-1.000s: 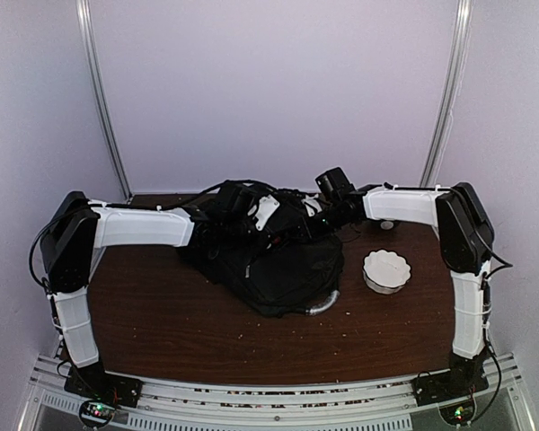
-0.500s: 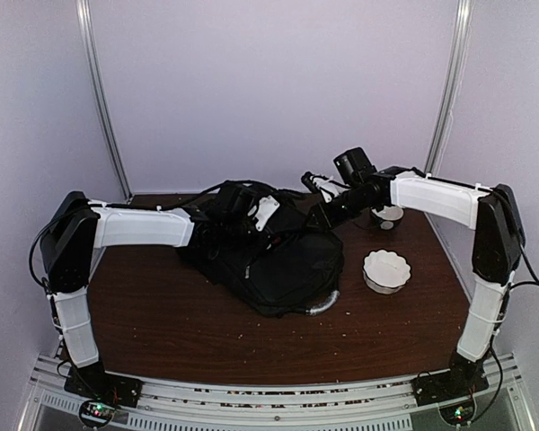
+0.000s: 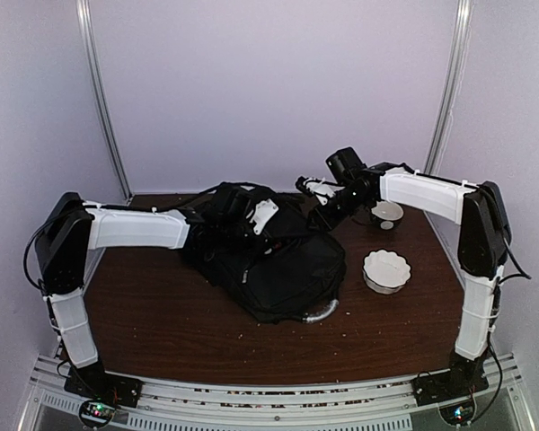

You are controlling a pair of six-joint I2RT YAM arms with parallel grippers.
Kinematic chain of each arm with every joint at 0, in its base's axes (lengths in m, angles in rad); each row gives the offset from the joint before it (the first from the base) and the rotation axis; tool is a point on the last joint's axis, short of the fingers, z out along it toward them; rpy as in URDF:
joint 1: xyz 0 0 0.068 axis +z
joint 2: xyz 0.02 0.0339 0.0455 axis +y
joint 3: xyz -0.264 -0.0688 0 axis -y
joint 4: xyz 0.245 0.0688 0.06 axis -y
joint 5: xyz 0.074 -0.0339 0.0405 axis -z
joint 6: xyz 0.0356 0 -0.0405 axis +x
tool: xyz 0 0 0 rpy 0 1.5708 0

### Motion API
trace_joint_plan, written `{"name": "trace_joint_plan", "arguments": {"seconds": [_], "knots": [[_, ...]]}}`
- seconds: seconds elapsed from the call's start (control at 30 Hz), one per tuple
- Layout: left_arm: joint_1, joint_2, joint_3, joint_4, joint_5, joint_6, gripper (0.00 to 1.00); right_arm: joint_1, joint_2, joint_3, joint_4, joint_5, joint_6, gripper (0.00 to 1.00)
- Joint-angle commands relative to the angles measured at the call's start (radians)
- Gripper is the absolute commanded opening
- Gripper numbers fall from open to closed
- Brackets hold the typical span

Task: Pack the student bag
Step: Adjust the pen in the upper front pocket of the bag, then grab the upper front pocket of the student bag.

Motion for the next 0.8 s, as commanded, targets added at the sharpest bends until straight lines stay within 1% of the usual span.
{"name": "trace_joint_plan", "arguments": {"seconds": [0.0, 0.1, 0.13, 0.23, 0.27, 0.33, 0.4, 0.47, 0.57, 0.63, 0.77], "knots": [[-0.023, -0.046, -0.046, -0.004, 0.116, 0.001, 0.05, -0.011, -0.025, 0.028, -0.019, -0.044, 0.025, 0.41], [-0.023, -0.044, -0.052, -0.017, 0.090, -0.028, 0.19, -0.021, -0.058, 0.023, -0.018, -0.077, 0.039, 0.41], [-0.023, -0.055, -0.057, -0.017, 0.069, -0.039, 0.25, -0.025, -0.073, 0.018, -0.015, -0.085, 0.049, 0.40], [-0.023, -0.120, -0.080, -0.004, 0.010, -0.047, 0.42, -0.041, -0.132, -0.018, 0.037, -0.063, 0.112, 0.40], [-0.022, -0.143, -0.082, -0.010, -0.011, -0.047, 0.45, -0.045, -0.151, -0.030, 0.058, -0.067, 0.128, 0.40], [-0.021, -0.179, -0.084, -0.026, -0.046, -0.045, 0.48, -0.048, -0.174, -0.019, 0.044, -0.088, 0.131, 0.40], [-0.018, -0.214, -0.097, -0.037, -0.086, -0.050, 0.49, -0.048, -0.174, 0.021, -0.006, -0.145, 0.110, 0.40], [-0.009, -0.242, -0.123, -0.048, -0.130, -0.076, 0.51, -0.044, -0.171, 0.046, -0.040, -0.206, 0.106, 0.39], [0.021, -0.285, -0.179, -0.063, -0.145, -0.149, 0.52, -0.028, -0.174, 0.043, -0.049, -0.273, 0.111, 0.38], [0.050, -0.320, -0.229, -0.063, -0.140, -0.210, 0.52, -0.004, -0.174, 0.036, -0.056, -0.282, 0.084, 0.37], [0.128, -0.400, -0.338, -0.040, -0.080, -0.364, 0.53, 0.085, -0.172, 0.026, -0.082, -0.211, -0.038, 0.35]]}}
